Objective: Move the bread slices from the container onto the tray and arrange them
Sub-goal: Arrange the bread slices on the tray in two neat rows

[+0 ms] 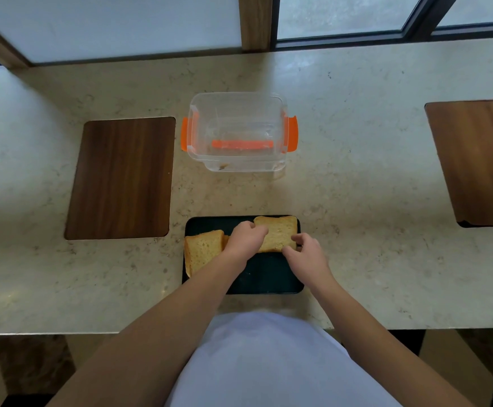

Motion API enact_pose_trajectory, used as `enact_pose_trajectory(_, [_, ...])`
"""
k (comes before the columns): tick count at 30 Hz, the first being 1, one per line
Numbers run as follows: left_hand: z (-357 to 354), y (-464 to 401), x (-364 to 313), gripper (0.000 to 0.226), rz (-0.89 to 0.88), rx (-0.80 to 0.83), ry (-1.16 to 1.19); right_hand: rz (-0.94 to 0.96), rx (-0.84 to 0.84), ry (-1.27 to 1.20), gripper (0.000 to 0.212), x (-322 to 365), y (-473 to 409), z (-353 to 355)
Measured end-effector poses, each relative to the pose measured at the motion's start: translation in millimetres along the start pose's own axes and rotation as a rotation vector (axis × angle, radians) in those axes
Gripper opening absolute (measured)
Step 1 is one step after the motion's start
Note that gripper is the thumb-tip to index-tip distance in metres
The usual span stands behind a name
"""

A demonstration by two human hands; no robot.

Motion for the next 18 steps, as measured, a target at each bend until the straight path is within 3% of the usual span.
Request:
enact_pose_trajectory(2, [6.1,1.7,1.9,0.049,-0.046,-0.087,0.026,-0.002,-0.034,0.007,0.053,2.5,3.1,0.0])
enact_pose_trajectory(3, [13.5,4.6,2.1,0.054,-0.083,-0.153,0.042,0.003,-0.059,0.007,0.052,4.8,4.9,0.2])
enact_pose_trajectory(7, [61.9,17.7,19.2,0.037,-0.144,-0.320,0.084,0.063,-0.052,-0.046,0.042,23.5,10.8,-6.4])
enact_pose_trajectory(11, [108.6,31.5,60.3,0.022,-0.077,-0.365,0.031,0.063,0.180,-0.067,0.024,46.9,14.5,-30.5])
enact_pose_trajectory(15, [125.5,44.9,95.1,0.017,-0.004,-0.371,0.075,0.086,0.341,0.072,0.026,66.2,20.9,-64.8])
enact_pose_trajectory(18, [125.6,53.0,104.0,0.009,0.011,-0.365,0.157,0.083,0.376,0.126,0.042,77.4,25.6,-82.0])
Point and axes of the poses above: each hand's wrist, its own y-axis away from the middle knuckle, its own z-axis out of the back of the hand, x = y × z, the point moved 1 cm from there along -y, towards the middle knuckle, and after that the axes turned 6 degrees about -z, right-handed, at the moved point
